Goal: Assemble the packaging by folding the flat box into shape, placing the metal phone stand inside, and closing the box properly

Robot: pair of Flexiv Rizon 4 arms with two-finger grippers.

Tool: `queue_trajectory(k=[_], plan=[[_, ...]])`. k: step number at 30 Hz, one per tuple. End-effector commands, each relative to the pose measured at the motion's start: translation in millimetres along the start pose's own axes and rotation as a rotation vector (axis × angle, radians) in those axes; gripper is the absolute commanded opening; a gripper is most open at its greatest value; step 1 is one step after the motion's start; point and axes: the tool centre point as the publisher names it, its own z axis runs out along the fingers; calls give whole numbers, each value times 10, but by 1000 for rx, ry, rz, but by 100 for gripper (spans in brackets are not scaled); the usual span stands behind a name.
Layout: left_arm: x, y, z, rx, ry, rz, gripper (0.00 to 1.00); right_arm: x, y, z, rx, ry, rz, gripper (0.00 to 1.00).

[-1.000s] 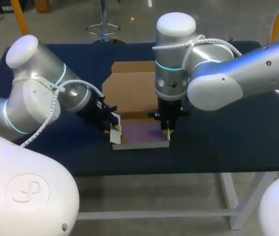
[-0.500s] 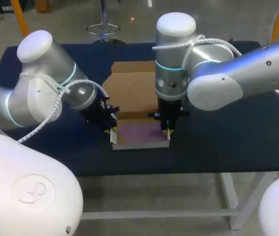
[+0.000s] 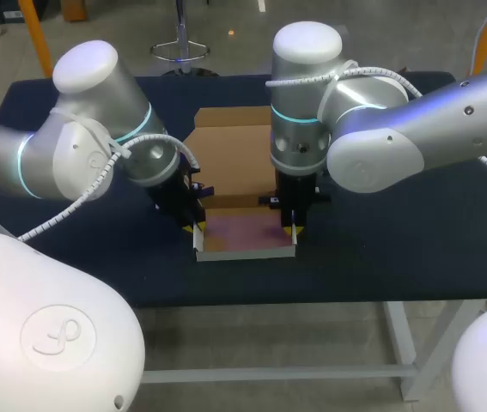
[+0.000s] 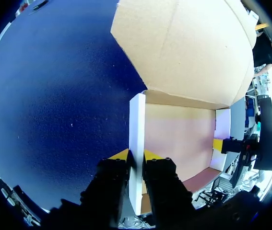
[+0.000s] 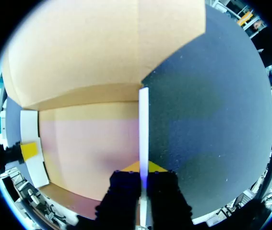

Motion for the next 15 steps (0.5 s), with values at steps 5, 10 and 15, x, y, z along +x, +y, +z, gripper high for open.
queue_trajectory(k=[5, 10, 15], plan=[[36, -47, 114, -1, -245, 12, 13, 18, 8, 10, 5, -5, 0, 0], [20, -64, 124, 3, -276, 14, 0, 18, 8, 10, 5, -5, 0, 0], [-4, -65, 143, 10, -302, 15, 0, 18, 8, 10, 5, -5, 0, 0]])
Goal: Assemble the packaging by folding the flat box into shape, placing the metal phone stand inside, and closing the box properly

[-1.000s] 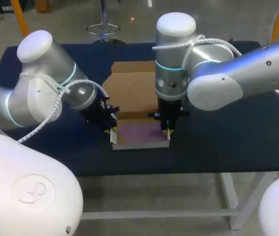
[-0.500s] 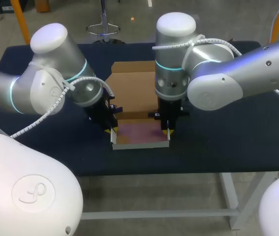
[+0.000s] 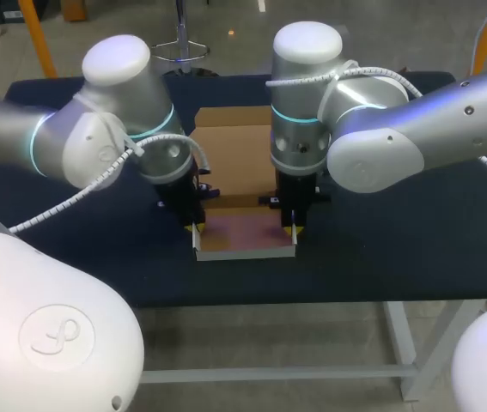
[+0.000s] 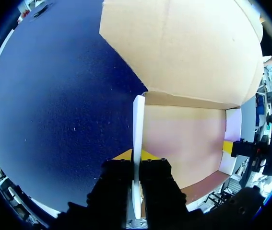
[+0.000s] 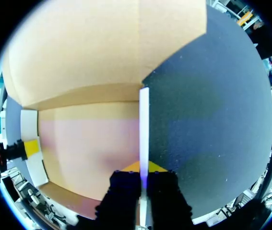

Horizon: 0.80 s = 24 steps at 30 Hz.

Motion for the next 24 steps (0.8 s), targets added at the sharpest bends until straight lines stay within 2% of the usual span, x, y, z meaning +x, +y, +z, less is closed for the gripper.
queue_trajectory(k=[1, 8, 12, 13, 14, 15, 24], plan=[[35, -24, 99, 9, -196, -2, 0, 21, 8, 12, 5, -5, -1, 0], [24, -17, 114, 22, -198, -3, 0, 21, 8, 12, 5, -5, -1, 0], [16, -9, 103, 31, -194, -2, 0, 54, -30, -81, -42, 4, -59, 43], [14, -7, 99, 34, -193, -1, 0, 64, -39, -106, -50, 3, -69, 50], [12, -5, 93, 35, -191, 0, 0, 74, -48, -129, -58, 3, -78, 85], [10, -3, 88, 37, -189, 1, 0, 79, -57, -153, -66, 8, -88, 100], [-24, 9, 36, 58, -184, 5, 0, 17, -179, -400, -142, 50, -184, 100]])
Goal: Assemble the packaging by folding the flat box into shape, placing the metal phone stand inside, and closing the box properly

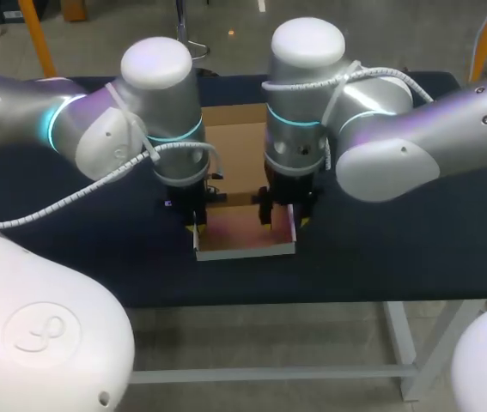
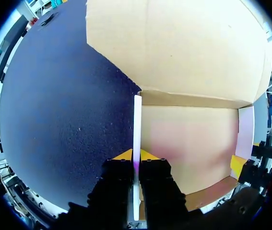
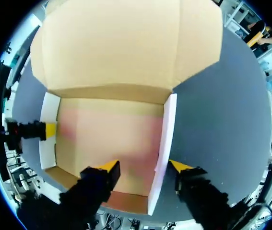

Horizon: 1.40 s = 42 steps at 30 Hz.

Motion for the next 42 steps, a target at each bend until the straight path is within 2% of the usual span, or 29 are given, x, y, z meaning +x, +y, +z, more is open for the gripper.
queue_trajectory(k=[1, 3, 9, 14, 18, 21, 23, 25, 37, 39, 42], plan=[[-6, 12, 25, 14, -49, -2, 0, -139, -153, -167, -52, 21, -32, 100], [-19, 11, 20, 19, -47, -2, 0, -182, -188, -226, -70, 25, -54, 100], [-40, -2, 17, 35, -27, 18, 0, -366, -245, -326, -96, -41, -99, 100], [-57, -6, 12, 52, -27, 39, 0, -466, -316, -457, -166, 34, -274, 100], [-70, -6, 15, 59, -28, 50, 0, -583, -372, -547, -234, 136, -359, 100], [-77, -6, 23, 61, -33, 57, 0, -619, -409, -610, -271, 150, -427, 100], [-82, -9, 27, 61, -37, 63, 0, -642, -446, -642, -282, 159, -524, 100], [-87, -12, 31, 62, -42, 66, 0, -683, -440, -657, -217, 127, -520, 100], [-118, -30, 23, 56, -34, 87, 0, -683, -440, -657, -217, 127, -520, 100], [-129, -37, 10, 51, -27, 93, 0, -675, -474, -697, -249, 117, -588, 100], [-155, -49, -10, 40, -14, 109, 0, -789, -552, -781, -338, 213, -683, 100]])
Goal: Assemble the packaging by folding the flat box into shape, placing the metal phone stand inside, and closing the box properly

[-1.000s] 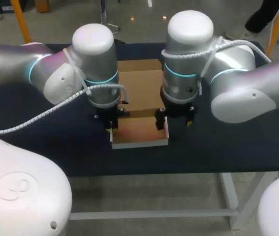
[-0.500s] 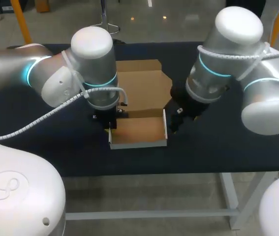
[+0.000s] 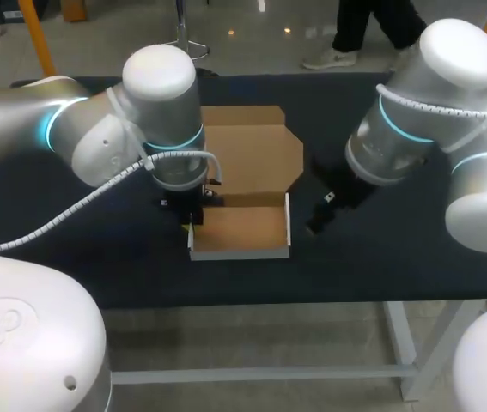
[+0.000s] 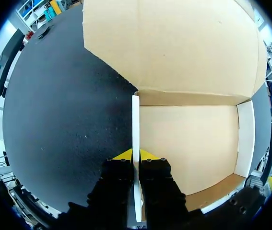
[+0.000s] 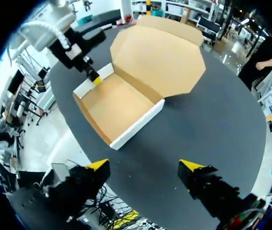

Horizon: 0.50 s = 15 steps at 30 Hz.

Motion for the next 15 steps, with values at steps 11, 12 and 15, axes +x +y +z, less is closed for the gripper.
queue_trajectory(k=[11, 12, 15], plan=[[-150, -33, 7, -20, 19, 28, 0, -128, -522, -384, -258, 156, -284, 100], [-154, -36, 10, -20, 19, 20, 0, -123, -543, -396, -264, 156, -300, 100], [-155, -50, 20, -14, 7, 2, 0, -121, -584, -418, -265, 146, -336, 100]])
